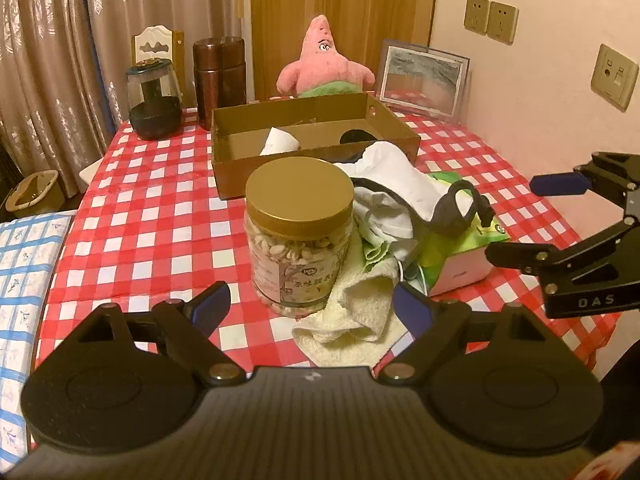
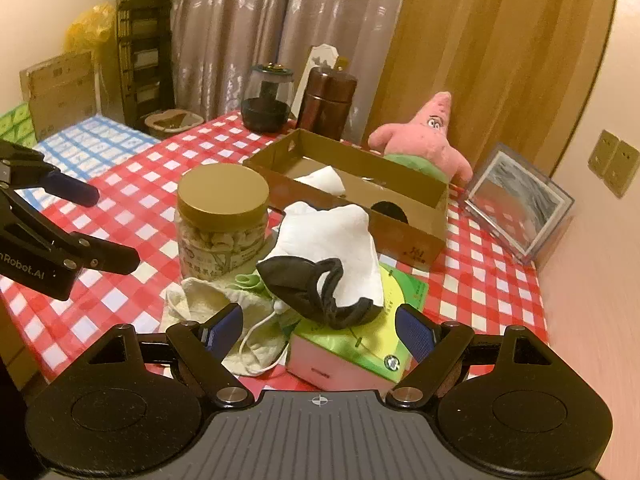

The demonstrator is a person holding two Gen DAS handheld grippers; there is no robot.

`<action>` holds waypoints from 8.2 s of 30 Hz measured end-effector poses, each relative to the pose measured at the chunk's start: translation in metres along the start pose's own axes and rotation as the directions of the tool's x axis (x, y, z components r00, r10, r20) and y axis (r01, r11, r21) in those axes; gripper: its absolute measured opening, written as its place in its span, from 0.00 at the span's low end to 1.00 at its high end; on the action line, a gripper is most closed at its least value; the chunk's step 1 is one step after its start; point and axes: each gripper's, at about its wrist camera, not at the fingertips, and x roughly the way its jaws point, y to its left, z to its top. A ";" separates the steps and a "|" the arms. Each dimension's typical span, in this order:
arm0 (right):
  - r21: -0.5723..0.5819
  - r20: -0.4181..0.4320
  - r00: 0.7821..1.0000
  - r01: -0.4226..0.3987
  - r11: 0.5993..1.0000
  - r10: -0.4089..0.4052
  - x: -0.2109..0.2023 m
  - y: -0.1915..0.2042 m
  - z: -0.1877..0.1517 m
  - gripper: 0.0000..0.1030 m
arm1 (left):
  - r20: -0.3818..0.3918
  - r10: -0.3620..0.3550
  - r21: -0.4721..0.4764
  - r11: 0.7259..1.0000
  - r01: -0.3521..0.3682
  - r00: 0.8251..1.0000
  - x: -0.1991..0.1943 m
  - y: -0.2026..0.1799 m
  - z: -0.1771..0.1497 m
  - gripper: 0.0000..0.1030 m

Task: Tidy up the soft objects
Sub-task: 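Grasp the white cloth with the left tool while the right tool grasps the black-and-white mask, then lift and carry the white cloth and black-and-white mask toward the cardboard tray, then lower both tools into the tray and open them to release the items, then move both tools back over the green cloth and clear plastic bag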

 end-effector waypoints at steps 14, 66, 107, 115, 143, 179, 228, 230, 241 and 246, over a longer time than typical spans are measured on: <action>-0.136 -0.008 1.000 0.006 0.991 -0.008 0.048 0.008 0.003 0.80 | -0.011 -0.035 -0.029 0.999 0.034 0.999 0.026 0.005 0.001 0.84; 0.101 0.123 0.986 0.098 0.990 -0.110 0.008 -0.062 -0.011 0.10 | 0.049 -0.087 0.076 0.994 0.083 0.995 0.091 -0.071 0.031 0.45; 0.122 0.267 0.953 0.114 0.986 -0.143 -0.033 -0.074 0.032 0.09 | 0.154 -0.153 0.165 0.978 0.127 0.976 0.024 -0.057 0.113 0.01; 0.131 0.328 0.924 0.160 0.978 -0.195 -0.062 -0.086 0.055 0.09 | 0.186 -0.195 0.170 0.972 0.164 0.963 -0.014 -0.045 0.142 0.01; 0.157 0.401 0.873 0.234 0.959 -0.279 -0.100 -0.122 0.099 0.09 | 0.358 -0.232 0.237 0.959 0.152 0.904 -0.100 -0.028 0.271 0.01; 0.153 0.201 0.963 0.152 0.976 -0.182 0.163 -0.170 0.166 0.09 | 0.148 -0.067 0.204 0.978 0.036 0.987 0.194 0.067 0.284 0.01; 0.247 -0.051 0.995 -0.067 0.967 0.082 0.196 -0.175 0.121 0.60 | 0.002 -0.084 0.062 0.995 0.083 0.997 0.183 0.092 0.206 0.51; 0.247 -0.053 0.996 -0.060 0.967 0.075 0.186 -0.173 0.119 0.60 | 0.009 -0.086 0.054 0.995 0.086 0.996 0.172 0.090 0.204 0.51; 0.287 -0.009 0.998 -0.054 0.956 0.059 0.107 -0.157 0.103 0.60 | 0.062 -0.086 0.022 0.996 0.085 0.994 0.103 0.074 0.186 0.53; 0.283 0.020 0.999 -0.051 0.958 0.047 0.071 -0.140 0.097 0.61 | 0.084 -0.068 0.009 0.998 0.067 0.994 0.069 0.065 0.169 0.56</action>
